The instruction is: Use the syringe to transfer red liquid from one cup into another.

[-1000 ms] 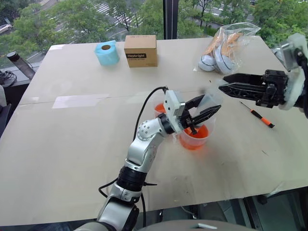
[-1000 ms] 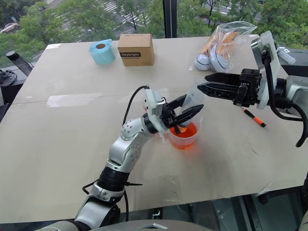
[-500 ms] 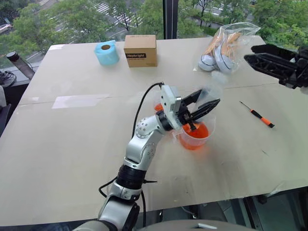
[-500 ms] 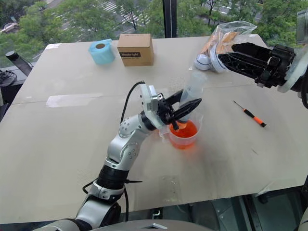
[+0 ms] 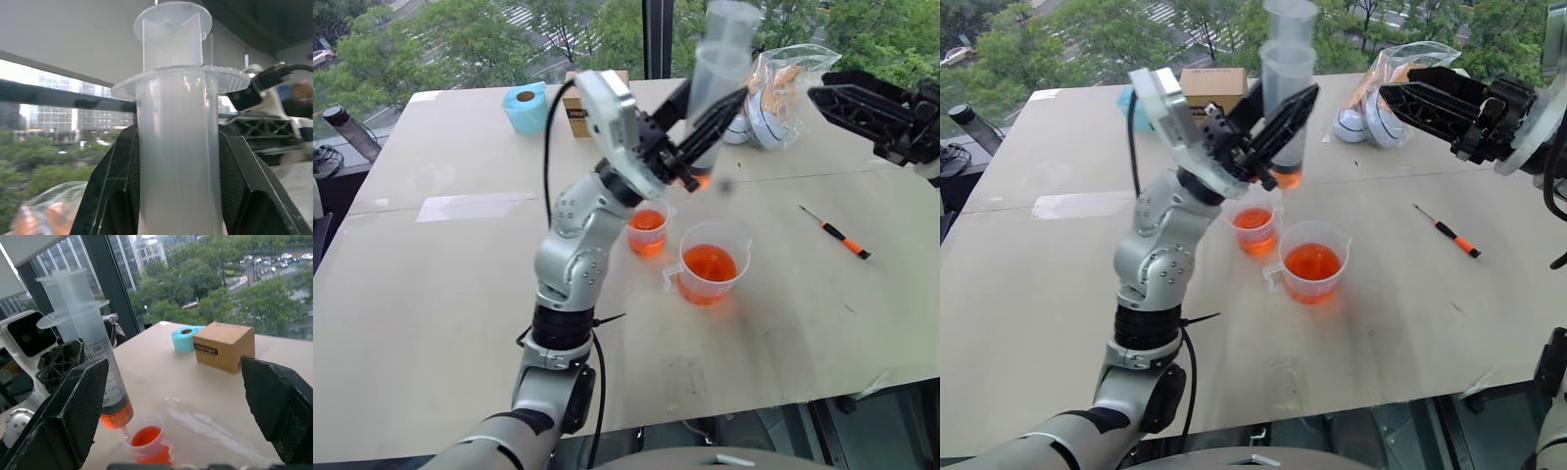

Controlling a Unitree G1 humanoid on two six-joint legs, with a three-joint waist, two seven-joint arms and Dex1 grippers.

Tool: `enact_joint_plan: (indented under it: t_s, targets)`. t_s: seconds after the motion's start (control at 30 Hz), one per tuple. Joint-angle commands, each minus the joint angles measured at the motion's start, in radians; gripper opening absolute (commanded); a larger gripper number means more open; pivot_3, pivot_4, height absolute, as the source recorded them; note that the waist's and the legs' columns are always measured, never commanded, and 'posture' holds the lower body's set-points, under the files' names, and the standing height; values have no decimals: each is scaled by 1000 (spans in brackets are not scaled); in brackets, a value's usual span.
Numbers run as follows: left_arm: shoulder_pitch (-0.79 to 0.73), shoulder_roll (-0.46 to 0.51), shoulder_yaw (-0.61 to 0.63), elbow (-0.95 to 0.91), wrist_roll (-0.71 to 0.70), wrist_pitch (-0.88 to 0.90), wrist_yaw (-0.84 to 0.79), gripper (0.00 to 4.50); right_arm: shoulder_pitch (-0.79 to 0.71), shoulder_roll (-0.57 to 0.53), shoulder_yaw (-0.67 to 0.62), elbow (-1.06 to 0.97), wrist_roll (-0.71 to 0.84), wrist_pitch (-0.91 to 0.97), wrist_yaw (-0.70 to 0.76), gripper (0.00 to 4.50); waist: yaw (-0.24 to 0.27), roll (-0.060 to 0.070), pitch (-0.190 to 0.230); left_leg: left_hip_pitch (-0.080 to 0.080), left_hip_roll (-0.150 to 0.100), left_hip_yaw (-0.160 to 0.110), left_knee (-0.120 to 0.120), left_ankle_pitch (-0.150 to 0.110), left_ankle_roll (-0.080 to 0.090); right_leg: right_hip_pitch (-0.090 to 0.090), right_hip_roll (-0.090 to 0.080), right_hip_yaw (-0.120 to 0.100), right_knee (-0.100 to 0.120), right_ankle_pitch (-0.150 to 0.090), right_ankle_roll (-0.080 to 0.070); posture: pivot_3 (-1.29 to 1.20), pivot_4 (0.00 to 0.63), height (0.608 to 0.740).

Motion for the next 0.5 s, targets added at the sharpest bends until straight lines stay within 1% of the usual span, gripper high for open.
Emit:
enact_joint_plan:
  t_s: [0.03,0.17,0.23,0.27,0.37,0.4,0.43,0.5]
  targets:
    - [6,44,35,16,18,-33,-19,1409,-31,16,29,-54,-41,-47,11,4491,1,0,0,0,0,0,0,0,0,0,0,0,0,0,0,0,150,740]
    - [40,80,54,119,42,-98,-61,1409,-74,66,91,-52,-121,-93,8,4491,1,0,0,0,0,0,0,0,0,0,0,0,0,0,0,0,150,740]
    - [42,70,59,167,37,-124,-76,1409,-118,97,105,-30,-137,-103,-5,3948,3,0,0,0,0,0,1,0,0,0,0,0,0,0,0,0,150,740]
    - [42,66,60,190,38,-139,-84,1409,-136,110,113,-22,-146,-106,-1,3581,3,0,0,-2,0,-1,2,0,0,-1,0,-1,0,0,0,0,150,740]
    - [39,51,62,249,37,-167,-101,1409,-193,139,157,3,-193,-108,9,2006,2,0,0,-8,0,-3,5,0,0,-5,0,-4,1,0,0,0,150,740]
    - [38,49,62,263,38,-176,-109,1409,-212,150,170,15,-210,-110,10,1569,2,0,0,-10,0,-3,6,0,0,-7,0,-4,1,0,0,0,150,740]
    - [39,46,63,273,35,-181,-114,1409,-233,163,186,28,-230,-112,11,792,2,0,0,-10,0,-3,6,0,0,-7,0,-4,1,0,0,0,150,740]
    - [39,44,61,291,36,-193,-128,1409,-276,187,217,54,-266,-110,11,53,1,0,0,-10,0,-3,6,0,0,-7,0,-4,1,0,1,0,150,740]
